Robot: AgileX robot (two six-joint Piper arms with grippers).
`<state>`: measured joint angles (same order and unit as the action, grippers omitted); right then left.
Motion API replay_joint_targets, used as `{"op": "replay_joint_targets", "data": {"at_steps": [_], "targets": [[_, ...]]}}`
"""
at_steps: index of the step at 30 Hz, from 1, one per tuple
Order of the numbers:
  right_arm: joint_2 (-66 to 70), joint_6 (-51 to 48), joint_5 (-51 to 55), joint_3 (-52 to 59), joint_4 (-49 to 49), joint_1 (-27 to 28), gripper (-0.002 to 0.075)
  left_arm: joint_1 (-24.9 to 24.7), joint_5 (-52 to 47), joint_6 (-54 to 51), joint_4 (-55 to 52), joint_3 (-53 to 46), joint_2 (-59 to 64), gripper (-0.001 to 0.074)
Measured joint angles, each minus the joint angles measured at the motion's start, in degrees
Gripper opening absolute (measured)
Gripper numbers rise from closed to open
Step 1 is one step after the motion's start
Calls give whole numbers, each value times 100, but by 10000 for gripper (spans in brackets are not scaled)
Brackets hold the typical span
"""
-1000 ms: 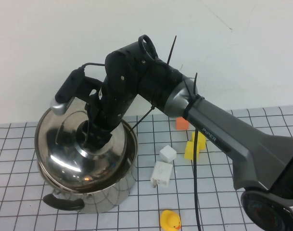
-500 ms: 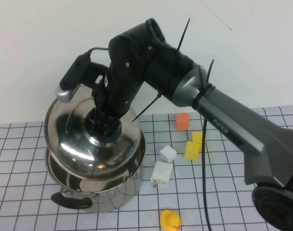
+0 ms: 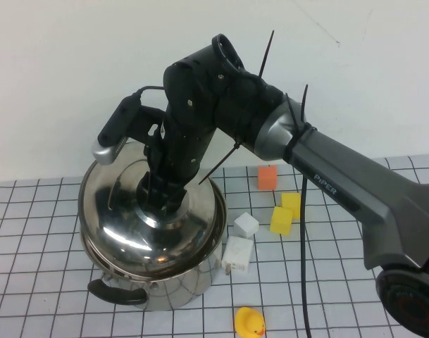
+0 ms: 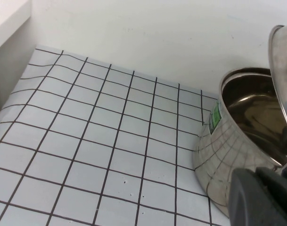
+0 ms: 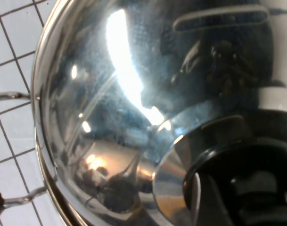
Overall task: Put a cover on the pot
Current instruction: Place the pot lid on the pot
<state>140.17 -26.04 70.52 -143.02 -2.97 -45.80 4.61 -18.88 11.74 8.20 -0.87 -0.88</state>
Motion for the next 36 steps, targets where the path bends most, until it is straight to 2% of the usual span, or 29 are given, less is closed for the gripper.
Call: {"op": "replay_joint_targets", "data": {"at_steps": [8,12,15,36], "targets": [[11,0,0,0,-10,0,351,0,0,0,0,0,0,-3],[11,0,0,10,-10,0,420,0,0,0,0,0,0,-3],[50,0,0,10,-10,0,439,0,0,0,0,0,0,-3],[189,-13,0,-3,-32,9,444,0,0,22,0,0,0,-3]]}}
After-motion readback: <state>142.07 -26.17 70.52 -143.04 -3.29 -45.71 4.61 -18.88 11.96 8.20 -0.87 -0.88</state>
